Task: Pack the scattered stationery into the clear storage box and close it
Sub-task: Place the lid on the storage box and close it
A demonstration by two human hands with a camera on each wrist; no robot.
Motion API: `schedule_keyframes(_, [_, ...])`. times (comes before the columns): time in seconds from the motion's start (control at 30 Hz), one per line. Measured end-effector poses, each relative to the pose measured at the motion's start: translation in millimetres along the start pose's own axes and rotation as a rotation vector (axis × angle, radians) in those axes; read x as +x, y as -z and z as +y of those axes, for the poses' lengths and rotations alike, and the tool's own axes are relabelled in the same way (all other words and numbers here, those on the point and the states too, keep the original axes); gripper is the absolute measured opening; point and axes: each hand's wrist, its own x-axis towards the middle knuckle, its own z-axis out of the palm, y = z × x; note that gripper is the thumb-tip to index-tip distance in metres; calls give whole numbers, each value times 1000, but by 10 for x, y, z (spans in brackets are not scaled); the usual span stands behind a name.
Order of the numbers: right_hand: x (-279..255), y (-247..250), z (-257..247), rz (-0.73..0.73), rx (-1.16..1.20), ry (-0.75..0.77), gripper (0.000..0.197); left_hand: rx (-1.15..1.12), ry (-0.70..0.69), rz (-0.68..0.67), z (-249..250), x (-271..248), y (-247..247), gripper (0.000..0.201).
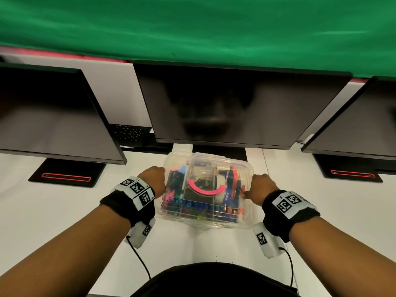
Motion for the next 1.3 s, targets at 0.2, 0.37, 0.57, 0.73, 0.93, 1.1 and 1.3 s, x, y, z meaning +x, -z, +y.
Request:
schedule_keyframes(0.2, [-44, 50, -10, -33, 80, 108, 42, 68, 18, -5, -9, -58, -31, 57])
schedule_keyframes(0.37, [-97, 79, -41, -6, 125, 124, 41, 47, 47, -18, -32, -125, -95, 55])
schedule_keyframes(0.57, [-113, 91, -22, -37, 70, 85, 40, 75, 54, -35, 48, -152, -69, 44])
schedule_keyframes(0.73, [-81, 130, 7, -61, 6, 34, 39, 92, 56, -45, 65, -138, -54, 41])
schedule_keyframes(0.93, [-67, 127, -12, -86, 82, -36, 47, 85, 72, -54, 59, -113, -4, 56])
schedule_keyframes(1.1, [-1, 108, 27, -154, 269, -77, 41, 2, 110, -56, 2, -57, -16, 71])
schedule_keyframes(1.3, [17, 75, 87, -162, 453, -93, 45, -145, 110, -98, -110, 13, -45, 85])
